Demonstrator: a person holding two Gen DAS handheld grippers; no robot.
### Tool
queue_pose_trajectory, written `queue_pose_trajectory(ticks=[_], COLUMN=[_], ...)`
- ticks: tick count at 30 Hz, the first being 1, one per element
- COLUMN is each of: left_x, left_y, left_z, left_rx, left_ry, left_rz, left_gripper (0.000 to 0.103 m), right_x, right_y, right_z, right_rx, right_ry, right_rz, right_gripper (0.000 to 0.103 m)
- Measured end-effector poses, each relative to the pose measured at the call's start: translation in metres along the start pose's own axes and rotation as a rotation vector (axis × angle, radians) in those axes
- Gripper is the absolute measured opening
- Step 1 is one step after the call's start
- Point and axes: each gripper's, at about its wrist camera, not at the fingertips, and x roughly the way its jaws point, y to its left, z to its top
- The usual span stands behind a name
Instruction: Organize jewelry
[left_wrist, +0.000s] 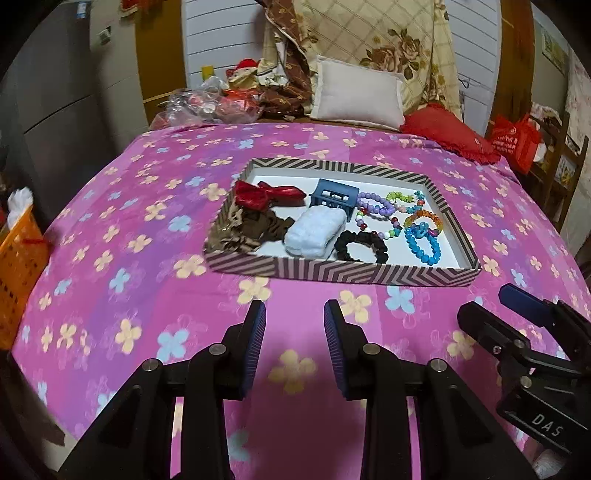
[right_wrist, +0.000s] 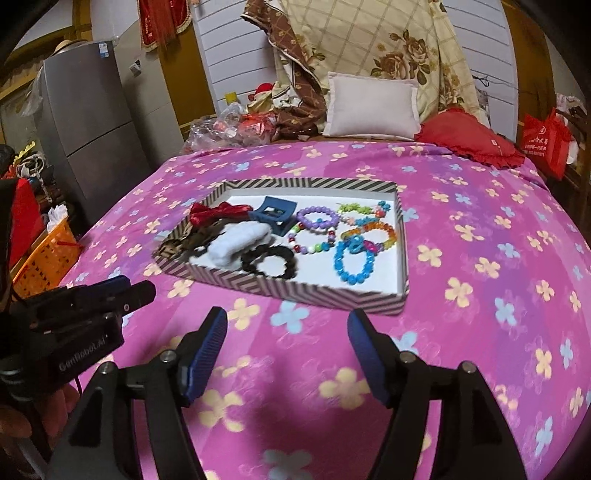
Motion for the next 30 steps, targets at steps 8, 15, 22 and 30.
queue_pose_trajectory(ticks=[8,15,22,30], left_x=[-0.02,-0.027,-0.029,-0.031], left_y=[0.007,0.008,0.008,0.003], left_z=[-0.011,-0.014,-0.016,-0.016], left_rx=[-0.015,-0.018,-0.021,-0.009], left_ry=[-0.047,-0.063,-0.063,-0.074], left_rz=[0.038,0.046,0.042,0.049], left_gripper=[0.033,0.033,0.033,0.033], right_x=[-0.01,-0.017,-0.019,-0.019], right_y=[0.014,0.02,0.02,0.018], right_z=[-0.01,-0.008,-0.007,-0.006], right_rx=[0.018,0.0,-0.003,-0.006], right_ry=[-0.003,-0.018,-0.015,-0.008], right_rz=[-0.003,-0.015,-0.018,-0.017], right_gripper=[0.071,0.072,0.074,0.074])
